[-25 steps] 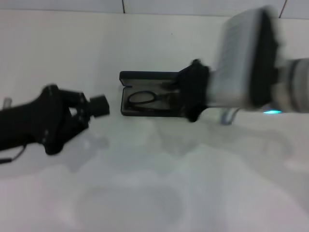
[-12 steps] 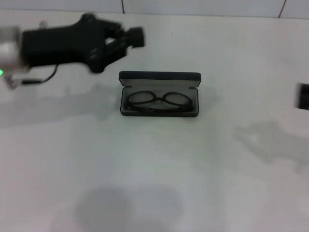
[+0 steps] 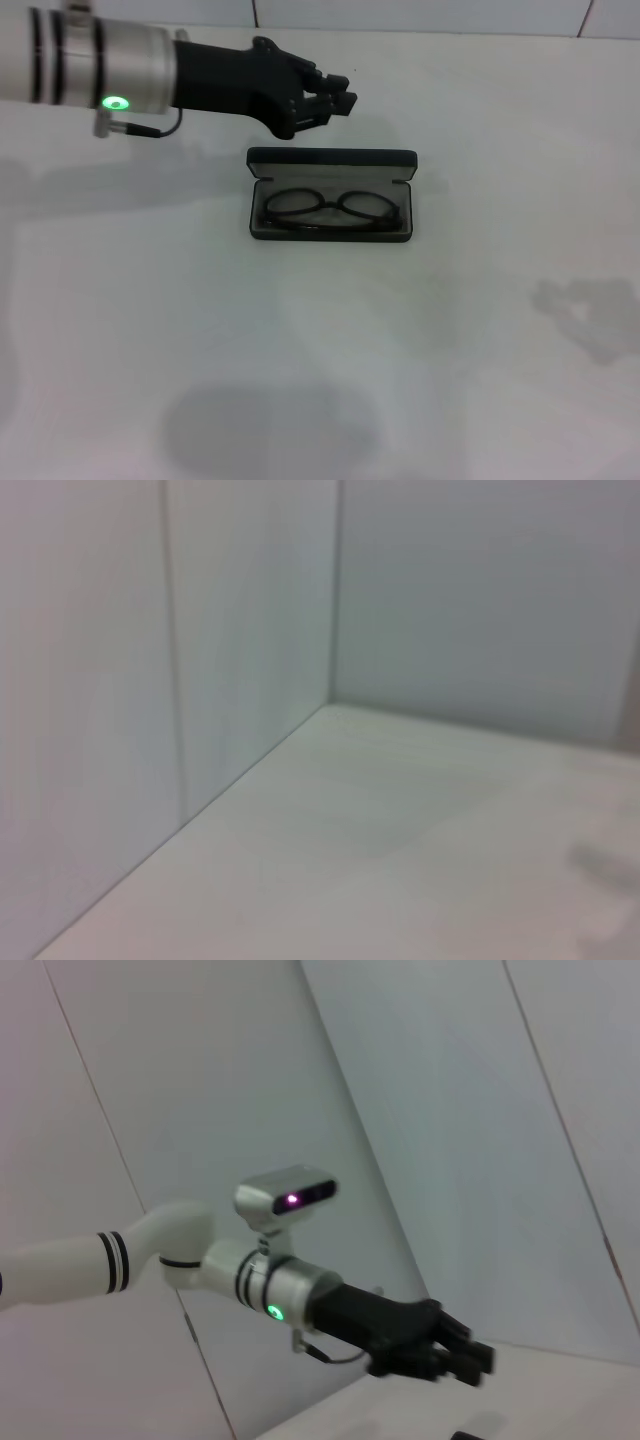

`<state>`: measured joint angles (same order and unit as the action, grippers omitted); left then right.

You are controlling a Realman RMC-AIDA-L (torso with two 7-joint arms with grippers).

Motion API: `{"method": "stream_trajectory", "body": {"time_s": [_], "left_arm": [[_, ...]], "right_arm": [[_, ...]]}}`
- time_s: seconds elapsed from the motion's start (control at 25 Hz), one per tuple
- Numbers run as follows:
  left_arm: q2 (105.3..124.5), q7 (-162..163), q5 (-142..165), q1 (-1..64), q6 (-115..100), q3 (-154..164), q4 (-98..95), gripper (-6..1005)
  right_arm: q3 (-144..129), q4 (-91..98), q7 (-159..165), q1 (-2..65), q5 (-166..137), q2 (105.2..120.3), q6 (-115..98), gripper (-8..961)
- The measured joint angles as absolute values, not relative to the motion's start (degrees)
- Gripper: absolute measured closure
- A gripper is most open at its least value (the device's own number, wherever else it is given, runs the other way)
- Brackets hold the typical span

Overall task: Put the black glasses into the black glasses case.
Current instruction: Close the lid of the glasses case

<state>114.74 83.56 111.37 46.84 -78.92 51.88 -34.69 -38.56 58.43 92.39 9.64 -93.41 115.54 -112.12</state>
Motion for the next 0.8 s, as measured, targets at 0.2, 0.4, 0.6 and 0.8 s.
{"method": "stream_trajectory", "body": {"time_s": [0.2,0.4,0.6,0.8], "left_arm": [[117.04,83.9,116.9,48.3,-72.4,52.1,-34.5,814],[118.42,84.2,119.9,48.6,-69.3,52.5,-34.0,808],[118.74,84.8,120.7,48.5,-69.0,52.6,-33.9,809],[118.84,84.8,120.8,48.3,-67.8,53.3,-33.3,810]], "right_arm": [[-38.8,55.1,90.7,10.7,-94.0,115.46,-111.7,752],[-39.0,54.0,90.2,11.9,-95.8,115.51,-110.6,747],[-39.3,52.8,89.2,12.9,-96.5,115.54,-109.4,741],[-39.4,51.0,87.8,13.6,-96.5,115.45,-108.7,736]]}}
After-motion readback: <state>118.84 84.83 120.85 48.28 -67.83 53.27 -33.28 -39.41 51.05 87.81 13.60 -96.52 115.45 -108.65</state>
